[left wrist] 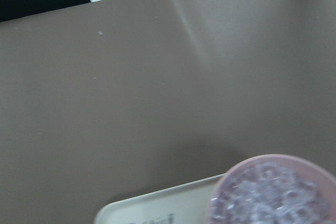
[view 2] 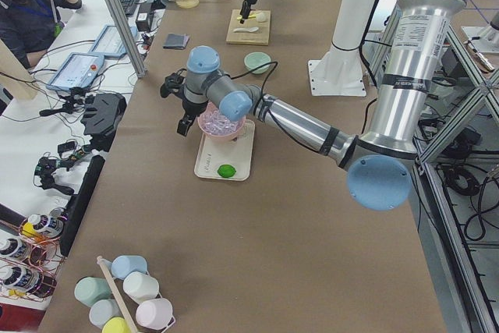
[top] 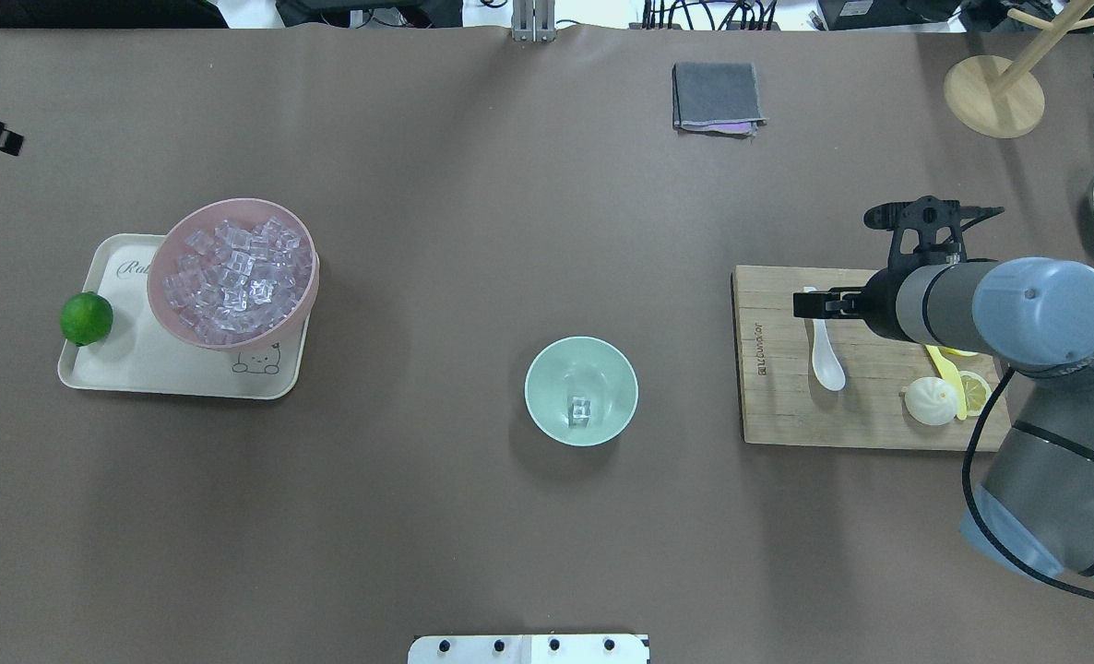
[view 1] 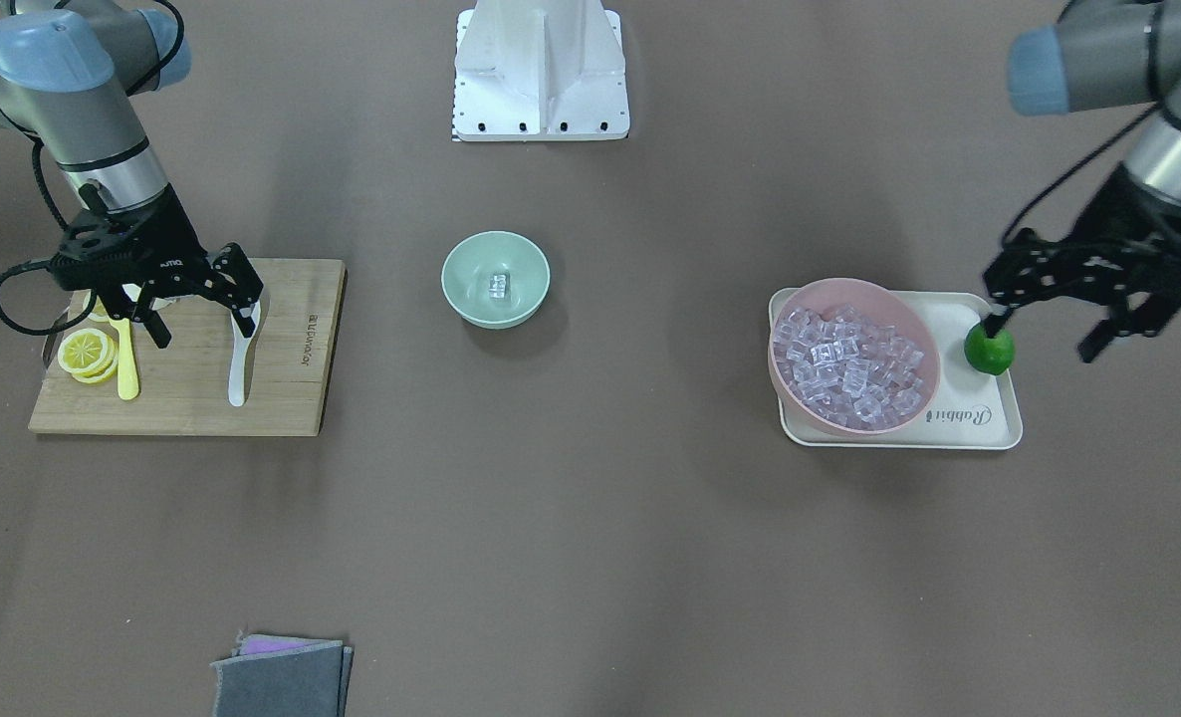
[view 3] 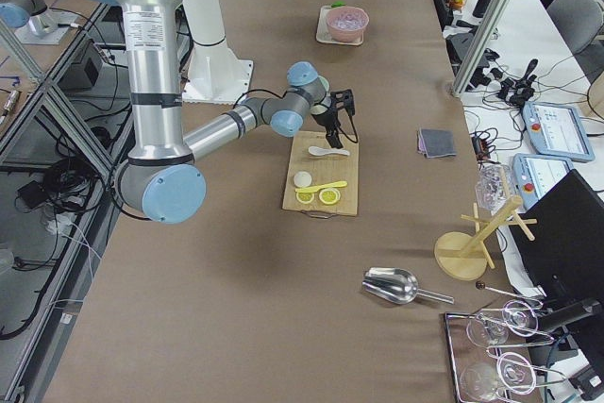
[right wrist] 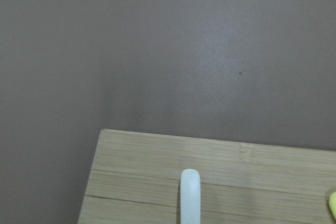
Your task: Put spoon and ice into bowl
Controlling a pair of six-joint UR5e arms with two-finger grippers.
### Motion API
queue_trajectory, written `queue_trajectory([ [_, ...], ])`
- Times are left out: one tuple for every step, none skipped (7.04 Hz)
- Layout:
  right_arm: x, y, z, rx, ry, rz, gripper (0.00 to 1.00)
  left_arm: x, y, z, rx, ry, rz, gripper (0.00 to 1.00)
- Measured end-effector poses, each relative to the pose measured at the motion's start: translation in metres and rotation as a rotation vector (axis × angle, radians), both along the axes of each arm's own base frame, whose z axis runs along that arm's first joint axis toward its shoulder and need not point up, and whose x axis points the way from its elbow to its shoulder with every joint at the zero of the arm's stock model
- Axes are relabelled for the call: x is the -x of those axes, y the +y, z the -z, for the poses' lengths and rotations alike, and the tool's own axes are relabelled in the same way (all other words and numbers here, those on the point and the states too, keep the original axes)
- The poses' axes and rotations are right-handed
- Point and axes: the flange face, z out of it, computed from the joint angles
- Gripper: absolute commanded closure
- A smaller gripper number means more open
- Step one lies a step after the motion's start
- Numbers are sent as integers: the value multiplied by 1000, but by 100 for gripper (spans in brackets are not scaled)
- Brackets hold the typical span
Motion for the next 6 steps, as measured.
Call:
queue_trajectory([
  [14,5,-11,10,16,-23,3,20,1,-20,-10,-25,-12,2],
  [26,11,-19,21,23,-49,19,28,2,-29,-11,-35,-17,2],
  [36,19,-22,25,25,-67,40,31,3,-33,-12,-38,-18,2],
  [43,26,-24,28,25,-77,56,32,5,-36,-11,-39,-19,2],
  [46,30,-25,29,26,-80,60,33,7,-38,-11,-39,-19,2],
  [46,31,-26,29,27,-80,60,34,9,-39,-10,-38,-18,2],
])
